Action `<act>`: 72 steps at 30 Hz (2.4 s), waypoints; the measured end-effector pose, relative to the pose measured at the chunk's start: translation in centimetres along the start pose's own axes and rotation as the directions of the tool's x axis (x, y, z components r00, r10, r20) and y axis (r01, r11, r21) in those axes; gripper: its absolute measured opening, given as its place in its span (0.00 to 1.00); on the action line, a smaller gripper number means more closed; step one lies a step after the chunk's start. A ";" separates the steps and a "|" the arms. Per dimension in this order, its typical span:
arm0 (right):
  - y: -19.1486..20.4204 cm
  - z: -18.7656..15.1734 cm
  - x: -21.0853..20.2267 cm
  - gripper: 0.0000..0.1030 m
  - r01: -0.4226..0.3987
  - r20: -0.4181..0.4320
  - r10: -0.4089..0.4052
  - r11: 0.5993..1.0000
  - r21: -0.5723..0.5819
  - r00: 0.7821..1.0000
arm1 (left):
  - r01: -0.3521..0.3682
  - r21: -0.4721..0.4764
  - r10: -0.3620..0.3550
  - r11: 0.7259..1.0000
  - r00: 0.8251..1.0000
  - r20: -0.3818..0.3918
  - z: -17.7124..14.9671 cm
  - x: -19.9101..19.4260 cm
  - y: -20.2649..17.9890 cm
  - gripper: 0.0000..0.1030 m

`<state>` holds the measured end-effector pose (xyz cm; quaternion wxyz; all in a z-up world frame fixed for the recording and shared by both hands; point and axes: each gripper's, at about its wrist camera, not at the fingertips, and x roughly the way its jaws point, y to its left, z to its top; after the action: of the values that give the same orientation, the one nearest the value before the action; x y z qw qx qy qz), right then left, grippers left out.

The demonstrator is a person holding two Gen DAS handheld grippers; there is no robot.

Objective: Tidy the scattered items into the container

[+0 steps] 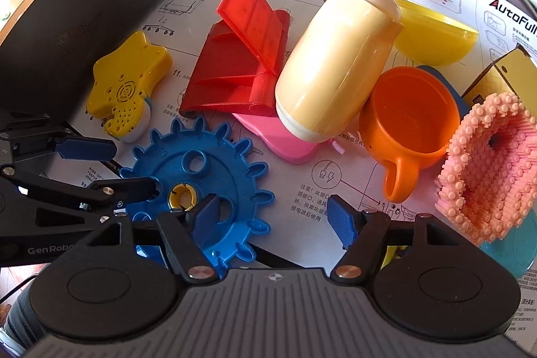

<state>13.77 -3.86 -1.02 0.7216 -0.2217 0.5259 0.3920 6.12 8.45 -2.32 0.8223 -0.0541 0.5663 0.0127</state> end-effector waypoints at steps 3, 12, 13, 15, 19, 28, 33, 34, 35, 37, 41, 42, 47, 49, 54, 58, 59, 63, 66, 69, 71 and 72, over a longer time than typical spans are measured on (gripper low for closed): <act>-0.3 -0.5 0.0 0.72 -0.017 0.000 0.017 1.000 0.009 1.000 | 0.007 0.003 -0.007 1.000 1.000 -0.009 -0.1 0.2 0.2 0.61; 0.2 -1.3 -0.4 0.70 -0.042 0.011 0.043 0.998 -0.051 0.999 | 0.061 0.073 -0.058 0.995 0.997 -0.047 -1.7 -0.4 0.1 0.60; 0.4 -1.4 -0.4 0.71 -0.044 0.015 0.045 0.997 -0.058 0.999 | 0.066 0.080 -0.062 0.995 0.996 -0.059 -1.9 -0.5 -0.1 0.60; 0.6 -1.4 -0.5 0.71 -0.044 0.020 0.045 0.997 -0.070 0.999 | 0.071 0.081 -0.065 0.994 0.995 -0.073 -2.2 -0.7 -0.1 0.60; 1.0 -1.3 -0.4 0.71 -0.044 0.026 0.046 0.996 -0.074 0.999 | 0.069 0.085 -0.062 0.994 0.995 -0.078 -2.4 -1.0 -0.1 0.61; 0.7 -1.4 -0.8 0.65 -0.068 0.001 0.068 0.997 -0.045 0.998 | 0.050 0.119 -0.041 0.992 0.996 -0.078 -2.3 -0.4 -0.5 0.65; 0.5 -2.4 -1.7 0.65 -0.090 -0.018 0.089 0.995 -0.043 0.996 | 0.085 0.110 -0.077 0.990 0.995 -0.070 -2.6 -0.7 -0.7 0.38; 0.4 -2.7 -1.8 0.65 -0.101 -0.026 0.100 0.994 -0.032 0.995 | 0.090 0.113 -0.082 0.989 0.994 -0.073 -2.6 -0.8 -0.9 0.33; 0.4 -3.0 -1.7 0.65 -0.118 -0.039 0.117 0.993 -0.017 0.992 | 0.079 0.126 -0.071 0.989 0.995 -0.068 -2.7 -0.8 -1.2 0.34; 0.7 -3.4 -1.6 0.67 -0.129 -0.043 0.128 0.991 -0.023 0.991 | 0.064 0.155 -0.056 0.986 0.997 -0.057 -2.8 -0.9 -1.7 0.33; 1.5 -3.4 -1.4 0.62 -0.137 -0.023 0.136 0.990 -0.038 0.990 | 0.060 0.185 -0.051 0.981 0.997 -0.054 -2.8 -1.0 -2.0 0.38; 1.4 -3.4 -1.4 0.60 -0.142 -0.021 0.141 0.989 -0.031 0.990 | 0.064 0.186 -0.054 0.980 0.997 -0.055 -2.8 -1.0 -1.9 0.43; 1.5 -3.7 -1.4 0.51 -0.131 -0.006 0.131 0.991 -0.019 0.991 | 0.033 0.188 -0.025 0.982 0.999 -0.046 -2.7 -0.9 -1.8 0.61; 1.4 -3.8 -1.4 0.36 -0.100 -0.007 0.100 0.995 -0.024 0.995 | 0.055 0.180 -0.047 0.982 0.998 -0.051 -2.7 -0.9 -1.6 0.44; 0.6 -4.0 -1.5 0.20 -0.084 -0.013 0.084 0.996 -0.015 0.996 | 0.046 0.205 -0.040 0.978 0.999 -0.034 -3.0 -1.1 -2.3 0.32; 0.7 -4.0 -1.7 0.19 -0.077 -0.010 0.077 0.997 -0.027 0.997 | 0.066 0.176 -0.062 0.982 0.998 -0.031 -3.2 -1.1 -1.8 0.32; 0.8 -3.9 -1.7 0.19 -0.074 -0.010 0.074 0.997 -0.031 0.997 | 0.067 0.172 -0.063 0.983 0.998 -0.029 -3.3 -1.2 -1.8 0.32; 0.8 -3.6 -1.7 0.17 -0.080 -0.010 0.080 0.996 -0.026 0.997 | 0.065 0.163 -0.061 0.985 0.998 -0.030 -3.5 -1.3 -1.7 0.30; 1.0 -3.6 -1.7 0.17 -0.061 -0.010 0.061 0.998 -0.031 0.998 | 0.065 0.163 -0.063 0.985 0.998 -0.017 -3.6 -1.7 -1.7 0.25; 0.8 -3.3 -2.0 0.16 -0.065 0.005 0.065 0.998 -0.025 0.998 | 0.067 0.161 -0.067 0.985 0.998 -0.009 -3.3 -2.1 -1.7 0.00; 0.9 -3.1 -2.2 0.16 -0.066 0.010 0.066 0.997 -0.030 0.998 | 0.077 0.152 -0.075 0.985 0.997 -0.023 -3.3 -1.7 -1.5 0.00; 1.0 -3.1 -2.3 0.16 -0.064 0.012 0.064 0.997 -0.034 0.998 | 0.083 0.151 -0.080 0.985 0.996 -0.026 -3.3 -1.7 -1.5 0.00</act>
<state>10.87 -6.28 0.14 0.7084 -0.2141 0.5212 0.4251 2.55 6.68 -1.83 0.8183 -0.0146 0.5709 -0.0647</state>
